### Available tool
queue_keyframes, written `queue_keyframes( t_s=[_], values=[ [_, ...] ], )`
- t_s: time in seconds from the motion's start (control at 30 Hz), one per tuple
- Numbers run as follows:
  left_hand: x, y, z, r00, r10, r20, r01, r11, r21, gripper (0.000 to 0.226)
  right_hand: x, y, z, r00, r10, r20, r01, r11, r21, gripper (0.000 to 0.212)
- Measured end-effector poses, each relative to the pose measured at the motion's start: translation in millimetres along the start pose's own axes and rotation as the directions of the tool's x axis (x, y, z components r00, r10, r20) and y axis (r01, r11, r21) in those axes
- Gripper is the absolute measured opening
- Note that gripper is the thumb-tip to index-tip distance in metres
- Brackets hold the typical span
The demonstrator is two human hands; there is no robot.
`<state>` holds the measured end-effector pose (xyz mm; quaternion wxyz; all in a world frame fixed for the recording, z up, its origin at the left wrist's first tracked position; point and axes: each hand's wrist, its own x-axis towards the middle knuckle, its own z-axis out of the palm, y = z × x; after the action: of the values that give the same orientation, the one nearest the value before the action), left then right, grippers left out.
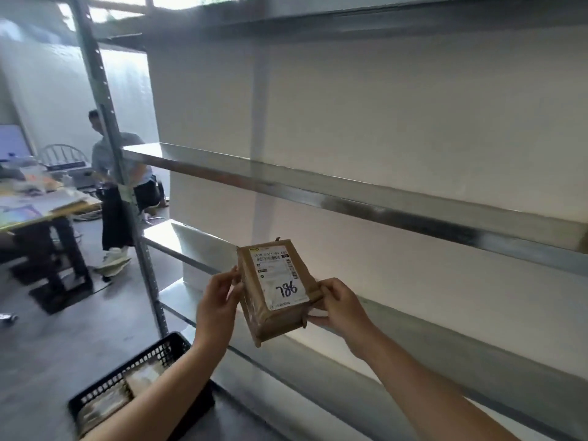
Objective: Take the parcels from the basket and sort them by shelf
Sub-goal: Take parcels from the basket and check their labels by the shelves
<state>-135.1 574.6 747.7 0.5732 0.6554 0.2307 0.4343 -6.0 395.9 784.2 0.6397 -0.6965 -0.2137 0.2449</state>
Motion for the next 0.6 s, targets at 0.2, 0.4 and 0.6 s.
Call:
queue_keyframes(
  t_s=[0.2, 0.4, 0.6],
  values=[
    [6.9, -0.4, -39.5, 0.998, -0.016, -0.063, 0.013, 0.999, -0.040, 0.033, 38.3, -8.7, 67.5, 0.961, -0.065, 0.267, 0.059, 0.998, 0.033, 0.016],
    [28.4, -0.6, -79.2, 0.985, -0.043, -0.165, 0.046, 0.999, 0.016, 0.035, 88.5, -16.2, 118.6, 0.931, -0.058, 0.359, 0.068, 0.998, -0.015, 0.024],
    [42.0, 5.0, -95.5, 0.954, -0.045, -0.298, 0.069, 0.995, 0.069, 0.031, 127.0, -23.1, 159.5, 0.852, -0.088, 0.516, 0.093, 0.996, 0.016, 0.021]
  ],
)
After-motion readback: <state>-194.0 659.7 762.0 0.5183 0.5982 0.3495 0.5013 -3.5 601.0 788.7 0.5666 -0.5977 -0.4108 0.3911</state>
